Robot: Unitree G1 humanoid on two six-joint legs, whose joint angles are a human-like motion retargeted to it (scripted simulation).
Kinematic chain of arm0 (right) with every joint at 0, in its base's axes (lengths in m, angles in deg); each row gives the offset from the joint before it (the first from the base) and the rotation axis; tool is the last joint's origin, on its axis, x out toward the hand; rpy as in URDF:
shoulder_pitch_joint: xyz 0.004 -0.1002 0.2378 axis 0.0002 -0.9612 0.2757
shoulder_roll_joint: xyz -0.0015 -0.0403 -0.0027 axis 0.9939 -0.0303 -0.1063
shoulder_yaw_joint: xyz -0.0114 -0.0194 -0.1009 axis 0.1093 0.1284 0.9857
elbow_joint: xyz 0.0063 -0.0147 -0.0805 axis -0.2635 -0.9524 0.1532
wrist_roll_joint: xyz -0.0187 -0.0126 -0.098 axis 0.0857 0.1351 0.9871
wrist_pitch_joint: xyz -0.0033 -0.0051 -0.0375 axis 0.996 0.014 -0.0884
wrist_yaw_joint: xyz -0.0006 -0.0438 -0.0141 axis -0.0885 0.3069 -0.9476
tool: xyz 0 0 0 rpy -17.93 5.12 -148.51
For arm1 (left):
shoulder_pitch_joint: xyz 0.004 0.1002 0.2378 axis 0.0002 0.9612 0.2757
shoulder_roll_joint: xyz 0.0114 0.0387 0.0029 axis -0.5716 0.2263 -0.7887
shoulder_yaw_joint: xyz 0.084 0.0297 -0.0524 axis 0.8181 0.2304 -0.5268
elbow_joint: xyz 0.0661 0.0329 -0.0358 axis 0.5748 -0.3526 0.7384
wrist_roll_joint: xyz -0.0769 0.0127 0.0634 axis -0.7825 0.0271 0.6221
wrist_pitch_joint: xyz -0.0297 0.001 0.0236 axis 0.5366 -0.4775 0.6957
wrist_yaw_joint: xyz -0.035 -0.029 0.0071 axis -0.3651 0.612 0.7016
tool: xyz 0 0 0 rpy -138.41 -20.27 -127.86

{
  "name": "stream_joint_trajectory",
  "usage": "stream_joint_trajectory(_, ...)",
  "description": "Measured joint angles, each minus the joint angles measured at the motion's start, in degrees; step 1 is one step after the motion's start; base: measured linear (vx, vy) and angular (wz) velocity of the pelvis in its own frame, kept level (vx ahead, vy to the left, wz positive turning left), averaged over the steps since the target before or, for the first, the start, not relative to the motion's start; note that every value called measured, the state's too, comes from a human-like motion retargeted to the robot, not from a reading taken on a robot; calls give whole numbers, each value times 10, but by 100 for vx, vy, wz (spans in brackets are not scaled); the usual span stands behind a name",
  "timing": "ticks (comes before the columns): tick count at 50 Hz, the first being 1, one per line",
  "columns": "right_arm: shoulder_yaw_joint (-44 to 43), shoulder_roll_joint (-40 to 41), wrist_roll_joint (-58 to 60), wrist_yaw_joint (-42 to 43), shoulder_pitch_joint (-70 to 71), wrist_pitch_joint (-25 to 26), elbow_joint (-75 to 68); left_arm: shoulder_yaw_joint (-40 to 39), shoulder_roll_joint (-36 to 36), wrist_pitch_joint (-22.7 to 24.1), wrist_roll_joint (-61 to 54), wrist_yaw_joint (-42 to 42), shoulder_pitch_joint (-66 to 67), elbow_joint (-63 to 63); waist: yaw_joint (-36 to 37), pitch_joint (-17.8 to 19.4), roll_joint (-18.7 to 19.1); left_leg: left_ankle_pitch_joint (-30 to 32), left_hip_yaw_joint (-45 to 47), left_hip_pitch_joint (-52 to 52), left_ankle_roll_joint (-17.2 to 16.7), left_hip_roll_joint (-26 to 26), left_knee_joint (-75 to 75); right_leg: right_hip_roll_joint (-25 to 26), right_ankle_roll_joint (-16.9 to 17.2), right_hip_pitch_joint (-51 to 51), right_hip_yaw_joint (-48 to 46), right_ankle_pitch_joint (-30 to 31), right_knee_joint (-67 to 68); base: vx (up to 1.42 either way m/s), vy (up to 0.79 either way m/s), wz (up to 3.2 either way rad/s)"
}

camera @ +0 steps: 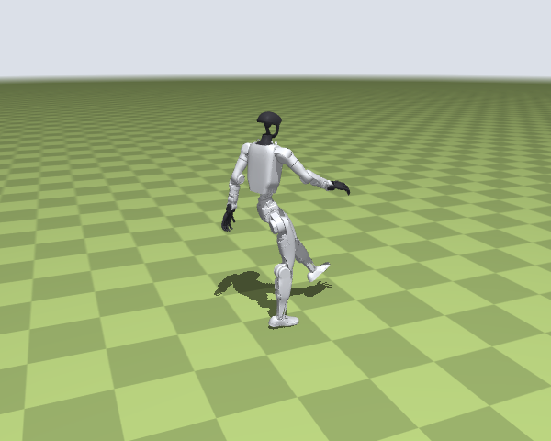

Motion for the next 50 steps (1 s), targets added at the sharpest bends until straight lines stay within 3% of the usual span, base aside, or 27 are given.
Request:
stream_joint_trajectory(10, 6, 72, -24, -41, -100, -15, 9, -11, -48, 20, -25, -19, -57, 68, -49, -94, -92, -135, 92, 118, 51, 40, 135, -67, 13, -26, -100, -13, -29, 10, 13, 105)
stream_joint_trajectory(12, -25, 93, -16, -51, -147, -45, 6, -5, -77, 10, -40, -19, -112, 87, -84, -114, -116, -203, 83, 92, 56, 80, 247, -72, 5, -30, -163, -32, -22, 16, 21, 266)
stream_joint_trajectory(15, -33, 110, -12, -68, -227, -42, -17, 4, -90, 29, -34, -18, -147, 154, -99, -135, -146, -261, 150, 127, 52, 112, 288, -99, 15, -24, -241, -42, -26, 18, 28, 253)
stream_joint_trajectory(18, -28, 134, 27, -83, -306, -39, -63, 27, -97, 53, -19, -25, -187, 227, -118, -153, -171, -298, 284, 161, 53, 144, 306, -127, 19, -15, -346, -47, -16, 22, 39, 325)
stream_joint_trajectory(20, -22, 159, 85, -83, -360, -42, -107, 52, -92, 64, 29, -38, -213, 266, -125, -159, -183, -292, 347, 180, 48, 128, 270, -151, 15, -5, -420, -43, 4, 27, 49, 357)
stream_joint_trajectory(23, -11, 189, 140, -62, -445, -43, -149, 86, -64, 77, 105, -79, -242, 291, -111, -150, -162, -276, 276, 166, 32, 80, 200, -180, -15, 18, -509, -17, 66, 33, 59, 338)
stream_joint_trajectory(25, -12, 205, 139, -53, -490, 2, -156, 93, -36, 68, 164, -123, -255, 296, -96, -133, -132, -254, 201, 167, 43, 41, 144, -203, -49, 33, -539, 24, 120, 39, 62, 330)
stream_joint_trajectory(27, -26, 212, 126, -51, -528, -1, -143, 95, -26, 60, 193, -123, -246, 306, -96, -114, -98, -260, 123, 175, 57, 24, 143, -208, -69, 23, -476, 52, 198, 47, 50, 347)
stream_joint_trajectory(30, -37, 204, 105, -42, -567, -9, -100, 89, -41, 49, 190, -99, -210, 330, -118, -116, -66, -261, 19, 186, 64, -1, 122, -134, -29, -68, -251, 55, 307, 53, 28, 324)
stream_joint_trajectory(32, -47, 198, 100, -39, -554, -14, -89, 80, -72, 46, 164, -96, -183, 334, -144, -131, -55, -253, -33, 198, 59, -5, 91, -99, -17, -127, -206, 42, 368, 56, 16, 255)
stream_joint_trajectory(35, -70, 170, 65, -37, -526, -22, -49, 81, -115, 33, 154, -89, -154, 314, -191, -143, -35, -248, -96, 218, 52, -2, 62, -124, -50, -187, -266, 21, 430, 55, 13, 213)
stream_joint_trajectory(38, -104, 137, -27, -18, -496, -32, 13, 106, -140, 17, 163, -79, -162, 255, -232, -147, -19, -255, -151, 216, 51, 3, 66, -136, -61, -248, -314, -10, 423, 49, 2, 179)
stream_joint_trajectory(42, -149, 89, -118, 4, -490, -49, 115, 141, -161, 6, 157, -23, -234, 174, -242, -114, -15, -297, -191, 188, 60, 0, 161, -146, -49, -320, -342, 1, 322, 42, -11, 133)
stream_joint_trajectory(45, -165, 43, -123, -17, -496, -58, 190, 141, -174, 0, 163, 21, -313, 159, -239, -47, -21, -359, -186, 150, 65, -1, 318, -149, -21, -362, -304, 21, 211, 38, -21, 116)
stream_joint_trajectory(48, -143, 7, -108, -12, -477, -58, 197, 144, -180, 1, 177, 3, -404, 156, -244, 27, -22, -441, -194, 159, 57, 7, 413, -172, 6, -411, -267, 28, 145, 49, -28, 84)
stream_joint_trajectory(50, -105, -7, -92, -22, -462, -40, 159, 150, -179, 4, 164, -27, -452, 145, -255, 44, -13, -485, -205, 182, 53, 21, 411, -176, 11, -444, -268, 37, 84, 71, -37, 51)
